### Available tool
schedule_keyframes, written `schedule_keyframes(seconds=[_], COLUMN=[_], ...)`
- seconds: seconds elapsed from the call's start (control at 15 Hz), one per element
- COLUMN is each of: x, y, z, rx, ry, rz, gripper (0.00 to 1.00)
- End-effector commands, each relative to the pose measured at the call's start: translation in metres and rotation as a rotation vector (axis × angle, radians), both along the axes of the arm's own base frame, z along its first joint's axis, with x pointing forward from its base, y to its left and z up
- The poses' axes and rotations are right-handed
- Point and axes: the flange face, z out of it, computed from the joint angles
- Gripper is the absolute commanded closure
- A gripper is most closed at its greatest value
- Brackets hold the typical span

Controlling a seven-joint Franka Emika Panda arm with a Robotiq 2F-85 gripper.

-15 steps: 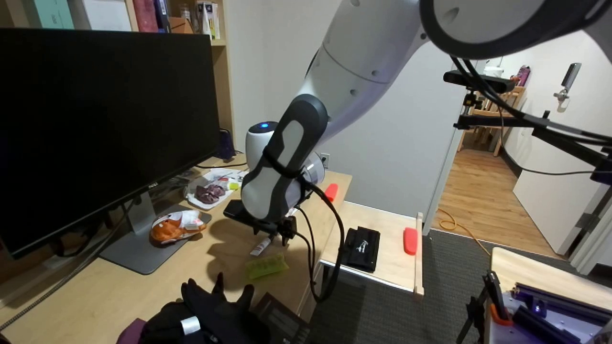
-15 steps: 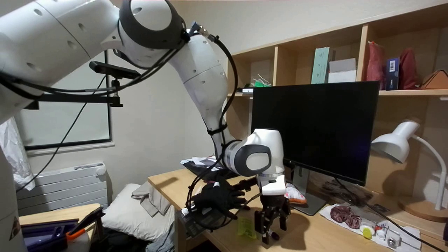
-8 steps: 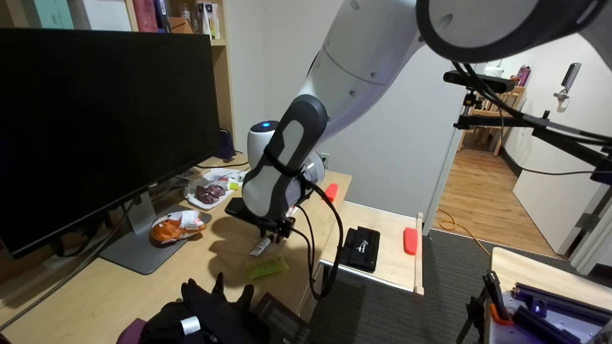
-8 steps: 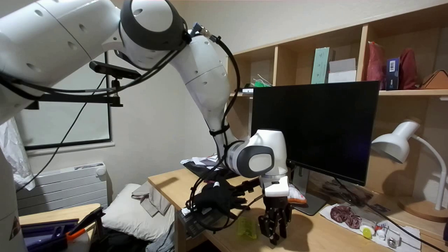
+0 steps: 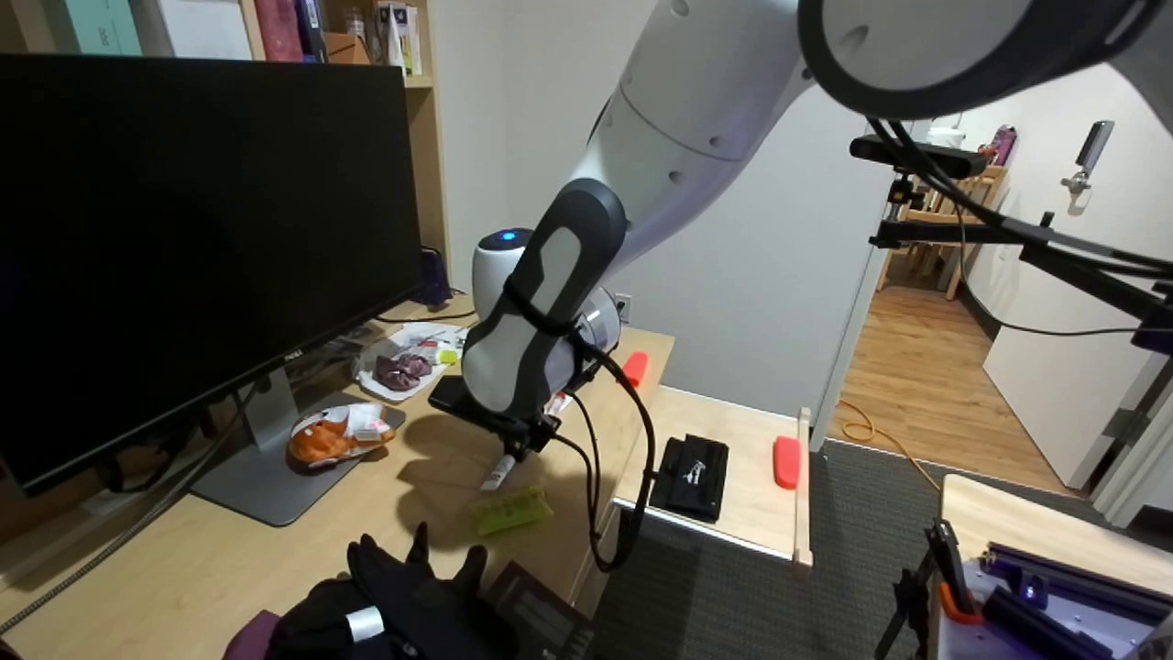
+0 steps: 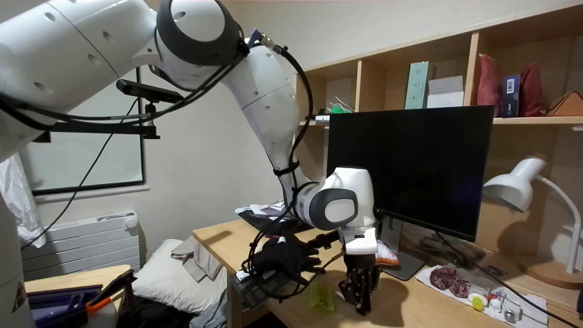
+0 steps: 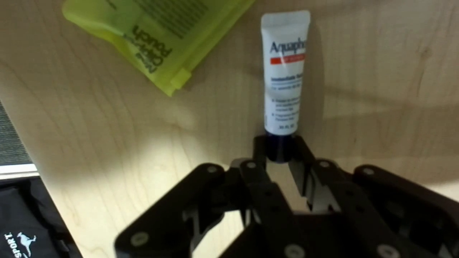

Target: Put the marker on the top compartment of the dresser

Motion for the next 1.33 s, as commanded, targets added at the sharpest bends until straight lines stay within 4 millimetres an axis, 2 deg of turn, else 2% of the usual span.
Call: schedule_keyframes(seconds=[0.0, 0.33, 0.53, 0.73, 1.0, 1.27], x=[-0.003, -0.019, -0.045, -0.080, -0.118, -0.132], y=[-0.007, -0.030, -0.051, -0.063, -0.078, -0.102], z=[0.005, 0.040, 0.064, 0.074, 0.058, 0.044], rx=[0.043, 0.053, 0.046, 0.040, 0.050, 0.052], ry=[0.001, -0.012, -0.005, 0.029, 0.127, 0.164], rz=[-0.002, 0.060, 0.138, 0.229, 0.289, 0.235], gripper=[0.90, 0.90, 0.90, 0.90, 0.90, 0.90])
